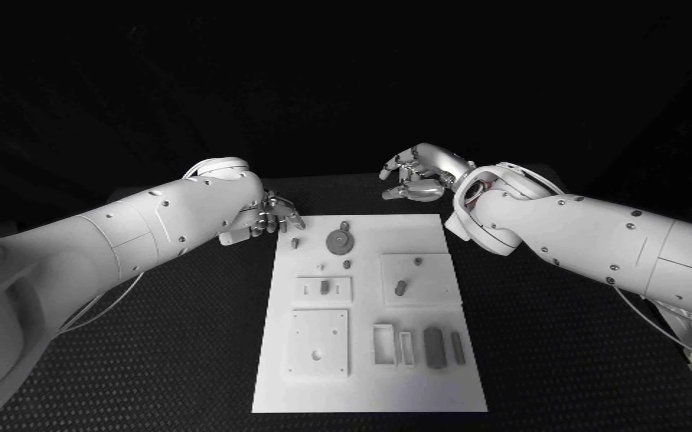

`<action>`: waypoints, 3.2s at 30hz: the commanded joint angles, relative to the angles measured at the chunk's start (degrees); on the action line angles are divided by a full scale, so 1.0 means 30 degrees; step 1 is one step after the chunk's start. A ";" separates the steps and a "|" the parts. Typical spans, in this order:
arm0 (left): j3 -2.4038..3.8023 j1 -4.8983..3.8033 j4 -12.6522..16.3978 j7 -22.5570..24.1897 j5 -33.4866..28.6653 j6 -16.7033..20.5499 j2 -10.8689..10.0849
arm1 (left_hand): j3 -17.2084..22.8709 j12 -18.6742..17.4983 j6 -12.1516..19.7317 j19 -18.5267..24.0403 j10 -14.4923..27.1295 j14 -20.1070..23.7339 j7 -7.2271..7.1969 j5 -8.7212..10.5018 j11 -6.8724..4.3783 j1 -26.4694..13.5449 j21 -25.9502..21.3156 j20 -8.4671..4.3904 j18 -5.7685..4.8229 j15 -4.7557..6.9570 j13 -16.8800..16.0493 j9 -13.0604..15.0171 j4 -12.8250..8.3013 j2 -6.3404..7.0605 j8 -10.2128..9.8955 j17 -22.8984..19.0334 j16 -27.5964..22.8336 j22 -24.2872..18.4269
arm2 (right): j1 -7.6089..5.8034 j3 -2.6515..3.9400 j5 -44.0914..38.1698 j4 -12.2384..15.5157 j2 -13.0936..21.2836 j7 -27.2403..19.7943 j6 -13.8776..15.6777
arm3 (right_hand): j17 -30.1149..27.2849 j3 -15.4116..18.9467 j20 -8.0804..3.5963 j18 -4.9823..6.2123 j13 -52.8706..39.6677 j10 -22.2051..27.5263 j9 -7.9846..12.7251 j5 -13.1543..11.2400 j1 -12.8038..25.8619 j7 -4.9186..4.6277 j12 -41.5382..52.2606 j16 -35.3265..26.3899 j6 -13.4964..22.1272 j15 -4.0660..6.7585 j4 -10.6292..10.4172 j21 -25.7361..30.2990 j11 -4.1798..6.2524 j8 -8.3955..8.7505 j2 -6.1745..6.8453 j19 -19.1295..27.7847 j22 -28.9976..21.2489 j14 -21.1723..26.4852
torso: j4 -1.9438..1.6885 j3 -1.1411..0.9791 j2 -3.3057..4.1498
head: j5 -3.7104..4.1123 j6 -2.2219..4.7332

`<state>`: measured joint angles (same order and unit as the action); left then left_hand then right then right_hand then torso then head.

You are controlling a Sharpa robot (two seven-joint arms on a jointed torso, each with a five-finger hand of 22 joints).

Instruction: Assemble the parts on the task board

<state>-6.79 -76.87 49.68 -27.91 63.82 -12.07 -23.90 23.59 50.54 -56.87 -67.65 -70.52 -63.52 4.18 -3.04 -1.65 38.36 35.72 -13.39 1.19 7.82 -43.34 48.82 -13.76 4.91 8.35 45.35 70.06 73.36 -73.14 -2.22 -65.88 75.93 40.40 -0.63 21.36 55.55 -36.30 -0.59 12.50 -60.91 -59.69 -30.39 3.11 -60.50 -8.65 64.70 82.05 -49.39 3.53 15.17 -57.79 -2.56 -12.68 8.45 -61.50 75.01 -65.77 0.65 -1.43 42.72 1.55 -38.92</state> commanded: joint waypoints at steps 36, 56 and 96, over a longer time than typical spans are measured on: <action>-0.0126 0.0510 -0.0529 0.0583 0.0234 -0.1515 0.0477 | 0.0180 0.0432 -0.0527 -0.0176 -0.0140 -0.0010 0.0079 0.0008 -0.0149 0.0364 0.0140 0.0040 0.0860 0.0071 -0.0087 -0.0477 -0.0233 -0.1520 0.0279 -0.0033 0.0495 0.0449 | 0.0007 0.0011 0.0007 -0.0062 -0.0114 -0.0175 -0.0243 | -0.0031 0.0053 -0.0057 0.0833 0.0031 0.0089 0.0024 0.0046 0.0027 -0.0158 0.0106 -0.0004 0.0015 -0.0012 0.0075 0.0085 -0.0030 0.0104 -0.0156 -0.0140 0.0133 0.0143 | -0.0005 -0.0014 -0.0028 | 0.0067 -0.0227; -0.0123 0.0516 -0.0639 0.0926 -0.0434 -0.1497 0.0514 | 0.0198 0.0517 -0.0726 -0.0192 -0.0154 0.0004 0.0049 -0.1205 -0.0176 0.1141 0.0182 0.0021 0.0755 0.0095 -0.0033 -0.0801 -0.0853 -0.2415 0.0398 -0.0154 0.0628 0.0636 | 0.0007 0.0011 0.0032 -0.0072 -0.0147 -0.0179 -0.0248 | -0.0032 0.0055 -0.0058 0.0833 0.0037 0.0090 0.0027 0.0045 0.0037 -0.0160 0.0114 -0.0001 0.0012 -0.0014 0.0068 0.0084 -0.0032 0.0101 -0.0167 -0.0143 0.0134 0.0141 | -0.0006 -0.0018 -0.0025 | 0.0077 -0.0234; -0.0123 0.0532 -0.0993 0.1301 -0.1305 -0.1259 0.0589 | 0.3396 0.0751 -0.1548 -0.0507 -0.0599 -0.0228 -0.0140 -0.0708 -0.0341 0.4234 0.0311 -0.0086 0.0603 0.0195 0.0202 -0.1294 -0.0598 -0.3447 0.1164 -0.0531 0.1005 0.0889 | 0.0007 0.0011 0.0095 -0.0048 -0.0173 -0.0190 -0.0250 | -0.0035 0.0072 -0.0057 0.0833 0.0046 0.0086 0.0033 0.0044 0.0076 -0.0162 0.0133 0.0007 0.0008 -0.0016 0.0045 0.0082 -0.0034 0.0096 -0.0173 -0.0149 0.0138 0.0137 | -0.0013 -0.0010 -0.0030 | 0.0083 -0.0342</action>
<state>-7.18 -75.29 46.53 -25.10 61.47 -16.47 -22.12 33.46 52.54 -60.62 -68.73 -71.99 -64.09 3.13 -4.73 -2.71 49.18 36.45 -13.60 1.10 8.17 -42.79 44.70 -15.34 -4.24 11.49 43.81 72.73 74.91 -73.13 -2.22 -65.62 75.74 39.91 -0.65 21.22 55.51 -36.30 -0.69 12.50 -60.83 -59.69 -30.36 3.11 -60.50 -8.68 64.71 82.04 -49.37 3.56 15.17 -57.79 -2.56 -12.68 8.45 -61.60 75.01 -65.74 0.63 -1.48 42.64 1.79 -39.96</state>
